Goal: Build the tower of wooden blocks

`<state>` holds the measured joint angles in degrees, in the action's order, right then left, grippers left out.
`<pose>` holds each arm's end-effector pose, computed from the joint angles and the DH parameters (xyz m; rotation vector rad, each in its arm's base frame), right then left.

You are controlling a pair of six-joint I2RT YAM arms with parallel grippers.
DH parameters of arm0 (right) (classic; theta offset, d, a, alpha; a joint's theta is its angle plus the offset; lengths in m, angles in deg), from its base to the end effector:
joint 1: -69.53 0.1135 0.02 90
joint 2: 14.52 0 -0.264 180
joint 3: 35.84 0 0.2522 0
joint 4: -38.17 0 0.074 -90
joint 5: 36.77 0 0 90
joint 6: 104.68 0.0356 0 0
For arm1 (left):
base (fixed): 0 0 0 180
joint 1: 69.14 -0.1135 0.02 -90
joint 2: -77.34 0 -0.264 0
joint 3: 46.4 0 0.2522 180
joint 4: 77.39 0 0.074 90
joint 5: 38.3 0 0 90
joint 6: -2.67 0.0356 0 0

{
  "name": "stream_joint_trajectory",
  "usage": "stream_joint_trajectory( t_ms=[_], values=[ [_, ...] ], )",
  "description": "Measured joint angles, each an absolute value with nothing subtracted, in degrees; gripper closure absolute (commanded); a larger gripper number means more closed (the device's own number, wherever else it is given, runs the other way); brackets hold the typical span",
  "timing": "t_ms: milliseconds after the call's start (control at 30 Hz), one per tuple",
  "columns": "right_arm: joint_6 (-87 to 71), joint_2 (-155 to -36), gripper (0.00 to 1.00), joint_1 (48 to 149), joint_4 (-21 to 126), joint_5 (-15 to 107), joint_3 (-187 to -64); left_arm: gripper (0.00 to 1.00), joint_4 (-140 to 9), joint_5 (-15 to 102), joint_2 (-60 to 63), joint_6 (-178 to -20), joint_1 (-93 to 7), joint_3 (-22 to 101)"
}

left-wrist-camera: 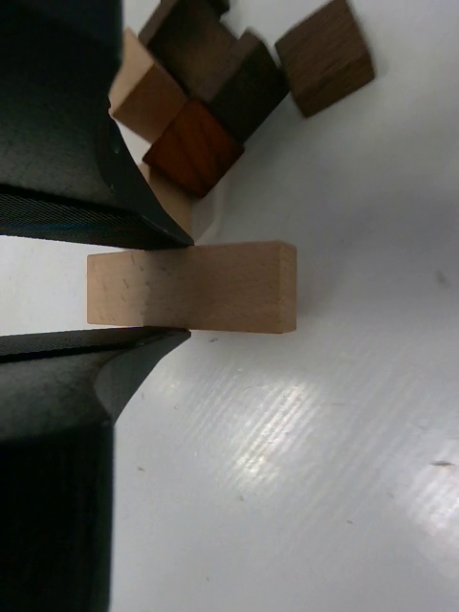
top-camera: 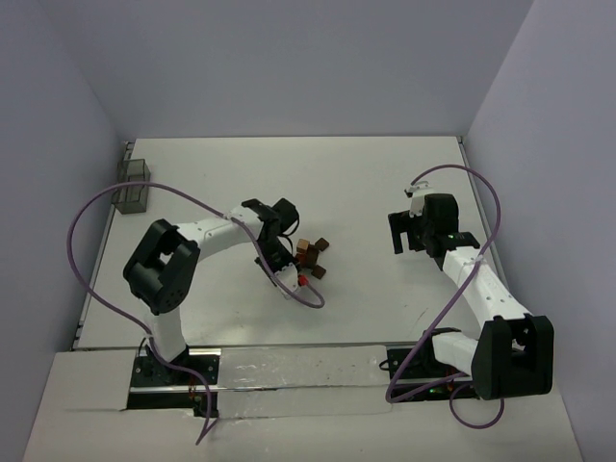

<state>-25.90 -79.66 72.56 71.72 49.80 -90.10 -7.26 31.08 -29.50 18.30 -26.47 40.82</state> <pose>0.2345 0.0145 0.2288 -0.3200 2.3225 -0.0003 0.2375 -0.2359 0.1742 2.8058 0.7954 -0.4491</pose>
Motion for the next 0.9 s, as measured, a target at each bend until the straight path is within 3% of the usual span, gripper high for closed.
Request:
stream_joint_trajectory(
  t_ms=[133, 333, 633, 900],
  values=[
    [-25.9, -79.7, 0.00, 72.6, 71.7, 49.8, -90.1, 1.00, -5.7, 25.7, -22.2, 11.9, -25.1, 39.4],
    [-25.9, -79.7, 0.00, 72.6, 71.7, 49.6, -90.1, 1.00, -9.2, 20.4, -14.2, -18.9, -24.8, 47.4],
    [-25.8, -79.9, 0.00, 72.6, 71.7, 49.4, -90.1, 1.00, -21.0, 29.8, -23.5, -58.3, -29.6, 50.1],
    [-25.8, -79.9, 0.00, 72.6, 71.7, 49.4, -90.1, 1.00, -32.6, 44.1, -28.1, -82.0, -33.8, 45.9]
  ],
)
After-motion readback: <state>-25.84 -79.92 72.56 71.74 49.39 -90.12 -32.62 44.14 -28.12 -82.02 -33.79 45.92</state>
